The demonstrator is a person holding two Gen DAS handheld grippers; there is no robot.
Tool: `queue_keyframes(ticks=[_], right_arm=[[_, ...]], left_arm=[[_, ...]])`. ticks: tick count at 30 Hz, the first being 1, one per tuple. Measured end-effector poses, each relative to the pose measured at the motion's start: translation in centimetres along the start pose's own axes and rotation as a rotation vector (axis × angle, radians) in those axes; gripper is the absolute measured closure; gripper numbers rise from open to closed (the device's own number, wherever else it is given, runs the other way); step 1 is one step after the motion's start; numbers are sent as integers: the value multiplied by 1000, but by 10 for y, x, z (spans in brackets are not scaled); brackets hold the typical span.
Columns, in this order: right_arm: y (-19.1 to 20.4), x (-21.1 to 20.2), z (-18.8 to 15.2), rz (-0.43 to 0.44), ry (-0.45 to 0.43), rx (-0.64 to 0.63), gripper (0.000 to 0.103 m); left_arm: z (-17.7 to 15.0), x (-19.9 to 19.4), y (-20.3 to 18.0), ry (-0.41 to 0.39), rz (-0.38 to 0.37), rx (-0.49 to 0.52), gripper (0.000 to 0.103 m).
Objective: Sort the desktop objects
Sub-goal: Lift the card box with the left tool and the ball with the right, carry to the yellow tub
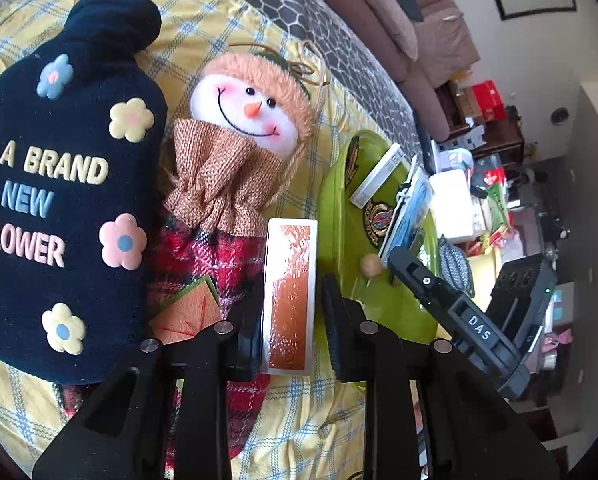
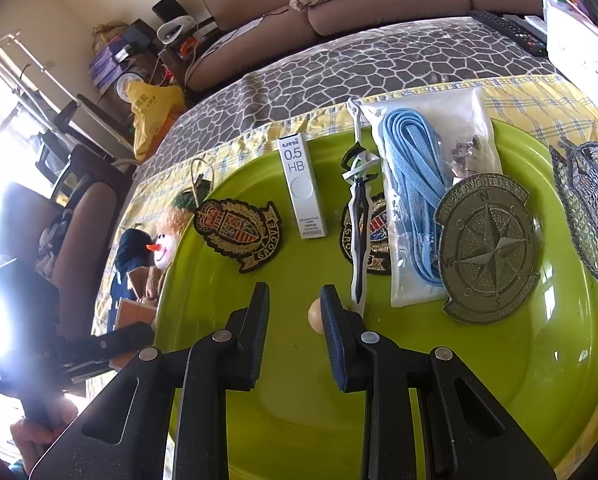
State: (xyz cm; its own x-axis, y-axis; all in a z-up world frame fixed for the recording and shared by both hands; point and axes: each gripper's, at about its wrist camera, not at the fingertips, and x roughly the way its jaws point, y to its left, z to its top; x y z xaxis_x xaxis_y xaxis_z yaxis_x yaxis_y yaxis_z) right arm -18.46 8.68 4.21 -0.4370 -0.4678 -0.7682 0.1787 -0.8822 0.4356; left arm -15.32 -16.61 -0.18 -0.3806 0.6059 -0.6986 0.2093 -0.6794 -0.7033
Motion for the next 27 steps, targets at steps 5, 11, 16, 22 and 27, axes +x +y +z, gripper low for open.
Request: queue_keyframes(ticks=[5, 11, 16, 22, 27], right_arm=[[-1, -1, 0, -7, -1, 1, 75], [-1, 5, 0, -33, 12, -25, 75], [3, 8, -2, -93, 7, -70, 73], [3, 26, -6, -180, 53, -131, 73], [11, 30, -8, -208, 51, -191, 80]], left_arm=[[-4, -3, 4, -55, -12, -48, 86], [1, -27, 14, -111, -69, -115, 87], [8, -55, 20, -166, -129, -143, 87], [12, -70, 21, -206, -187, -154, 87], [16, -69, 19, -205, -205, -143, 87]])
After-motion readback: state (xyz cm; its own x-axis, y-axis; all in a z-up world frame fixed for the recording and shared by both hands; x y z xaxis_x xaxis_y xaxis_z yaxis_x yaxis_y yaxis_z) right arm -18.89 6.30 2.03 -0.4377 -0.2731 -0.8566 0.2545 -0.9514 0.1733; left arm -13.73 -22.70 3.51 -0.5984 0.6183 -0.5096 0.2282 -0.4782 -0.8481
